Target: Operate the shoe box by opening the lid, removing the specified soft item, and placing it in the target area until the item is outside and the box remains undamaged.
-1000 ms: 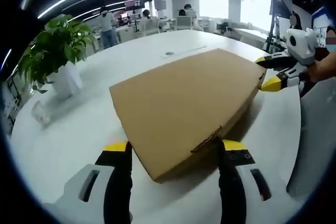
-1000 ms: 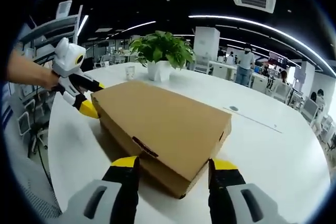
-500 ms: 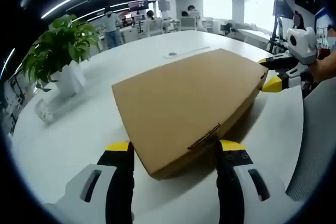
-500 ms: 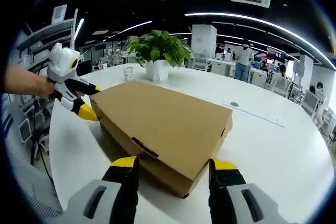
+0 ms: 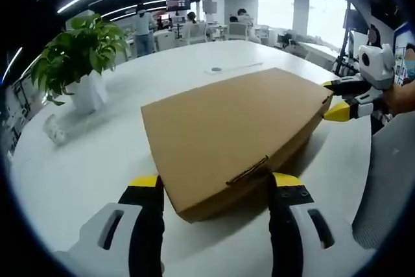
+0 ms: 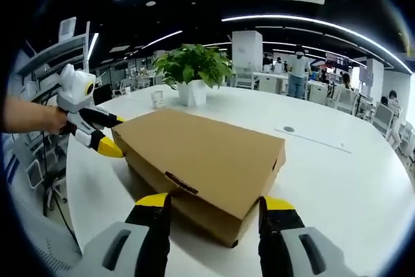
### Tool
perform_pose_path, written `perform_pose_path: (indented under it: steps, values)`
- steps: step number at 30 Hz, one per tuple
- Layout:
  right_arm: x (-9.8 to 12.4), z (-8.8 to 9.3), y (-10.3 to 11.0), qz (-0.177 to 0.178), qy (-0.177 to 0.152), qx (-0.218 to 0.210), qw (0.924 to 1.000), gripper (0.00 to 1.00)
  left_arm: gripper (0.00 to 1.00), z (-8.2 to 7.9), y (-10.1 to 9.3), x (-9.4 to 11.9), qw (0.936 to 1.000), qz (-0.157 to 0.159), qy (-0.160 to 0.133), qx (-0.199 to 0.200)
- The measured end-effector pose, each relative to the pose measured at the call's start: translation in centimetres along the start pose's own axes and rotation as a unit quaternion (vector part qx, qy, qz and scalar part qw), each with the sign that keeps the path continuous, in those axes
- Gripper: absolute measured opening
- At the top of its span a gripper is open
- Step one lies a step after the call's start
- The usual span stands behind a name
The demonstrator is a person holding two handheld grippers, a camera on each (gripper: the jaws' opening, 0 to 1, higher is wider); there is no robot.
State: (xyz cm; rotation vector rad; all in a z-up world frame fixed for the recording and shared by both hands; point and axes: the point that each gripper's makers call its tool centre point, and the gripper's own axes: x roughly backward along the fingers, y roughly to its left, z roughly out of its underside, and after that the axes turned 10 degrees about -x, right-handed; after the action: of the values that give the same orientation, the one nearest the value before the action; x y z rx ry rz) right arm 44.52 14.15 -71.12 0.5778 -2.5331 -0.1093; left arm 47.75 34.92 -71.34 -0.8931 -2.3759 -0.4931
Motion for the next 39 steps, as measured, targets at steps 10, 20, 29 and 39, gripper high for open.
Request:
perform_pose_path:
  steps: [10, 20, 29, 39]
  values:
    - [0.6, -1.1, 0.1, -0.007, -0.002, -0.012, 0.9999, 0.51, 0.66, -0.8, 0.2, 0.8, 0.9998, -0.005, -0.012, 0.012]
    - [1.1, -1.9, 0.4, -0.012, -0.002, -0.009, 0.9999, 0.52, 0.66, -1.5, 0.5, 1.3, 0.9995, -0.003, -0.021, 0.022]
    - [1.5, -2.8, 0.6, -0.014, -0.006, -0.006, 0.9999, 0.51, 0.68, -2.6, 0.5, 1.9, 0.9993, -0.001, -0.031, 0.021]
    - [2.0, -4.0, 0.8, -0.014, -0.015, 0.008, 0.9998, 0.52, 0.67, -3.7, 0.9, 2.6, 0.9990, -0.005, -0.042, 0.015]
